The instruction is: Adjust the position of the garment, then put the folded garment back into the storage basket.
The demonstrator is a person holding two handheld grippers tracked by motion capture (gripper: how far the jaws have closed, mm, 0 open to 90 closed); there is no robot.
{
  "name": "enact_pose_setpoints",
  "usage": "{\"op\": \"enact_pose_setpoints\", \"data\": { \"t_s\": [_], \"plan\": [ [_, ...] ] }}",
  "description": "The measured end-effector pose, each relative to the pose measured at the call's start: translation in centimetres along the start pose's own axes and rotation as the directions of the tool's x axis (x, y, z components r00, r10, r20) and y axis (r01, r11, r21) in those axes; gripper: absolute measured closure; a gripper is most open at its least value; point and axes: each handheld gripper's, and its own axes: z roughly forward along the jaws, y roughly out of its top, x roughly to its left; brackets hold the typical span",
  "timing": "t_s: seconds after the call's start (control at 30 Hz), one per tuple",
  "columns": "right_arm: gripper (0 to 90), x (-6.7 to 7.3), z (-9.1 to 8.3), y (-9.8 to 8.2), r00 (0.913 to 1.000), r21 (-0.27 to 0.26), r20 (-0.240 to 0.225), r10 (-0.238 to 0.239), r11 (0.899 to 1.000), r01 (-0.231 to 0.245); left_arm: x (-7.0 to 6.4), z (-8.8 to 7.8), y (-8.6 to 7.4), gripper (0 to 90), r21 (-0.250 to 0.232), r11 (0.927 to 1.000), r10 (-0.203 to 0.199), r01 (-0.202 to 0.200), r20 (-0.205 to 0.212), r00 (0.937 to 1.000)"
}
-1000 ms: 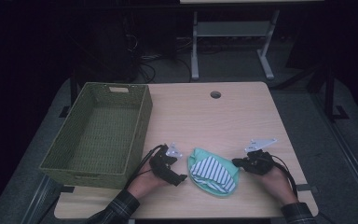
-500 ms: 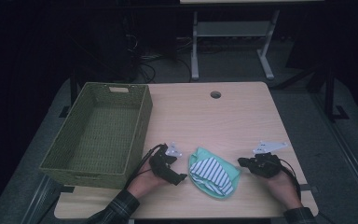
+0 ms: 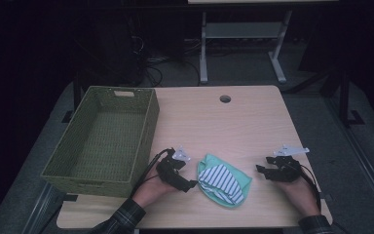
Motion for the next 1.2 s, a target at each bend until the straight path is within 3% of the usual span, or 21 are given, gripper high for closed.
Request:
{"op": "enact_pose_setpoints", "data": {
  "t_s": [0.07,0.17,0.27,0.57,0.8,1.2],
  "plan": [
    [34.8,-0.1,0.1,0.0,0.9999,-0.002,0.01,0.012,1.0,-0.012,-0.2,-0.2,0.3,13.3,-0.009,0.9999,-0.005,0.005,0.01,0.9999],
    [27.8,-0.1,0.2,-0.2,0.9996,-0.005,0.028,-0.009,1.0,0.01,-0.6,-0.3,0.8,13.3,-0.025,0.9996,-0.016,0.016,0.019,0.9997],
    [23.5,-0.1,0.4,-0.4,0.9995,-0.023,0.029,-0.009,1.0,0.01,-0.9,-0.5,1.3,13.4,-0.03,0.9996,0.0,0.001,0.025,0.9997],
    [21.6,-0.1,0.4,-0.4,0.9994,-0.022,0.035,-0.004,1.0,0.005,-3.2,0.1,3.3,13.5,-0.057,0.9973,0.05,-0.046,0.073,0.996],
    [21.6,-0.1,0.4,-0.4,0.9994,-0.022,0.035,-0.005,1.0,0.005,-4.8,1.7,4.1,13.5,-0.025,0.9945,0.104,-0.102,0.112,0.9882],
    [21.6,-0.1,0.5,-0.4,0.9994,-0.023,0.035,-0.002,1.0,0.003,-5.8,4.5,3.5,13.4,0.03,0.9898,0.134,-0.139,0.136,0.9816]
  ]
}}
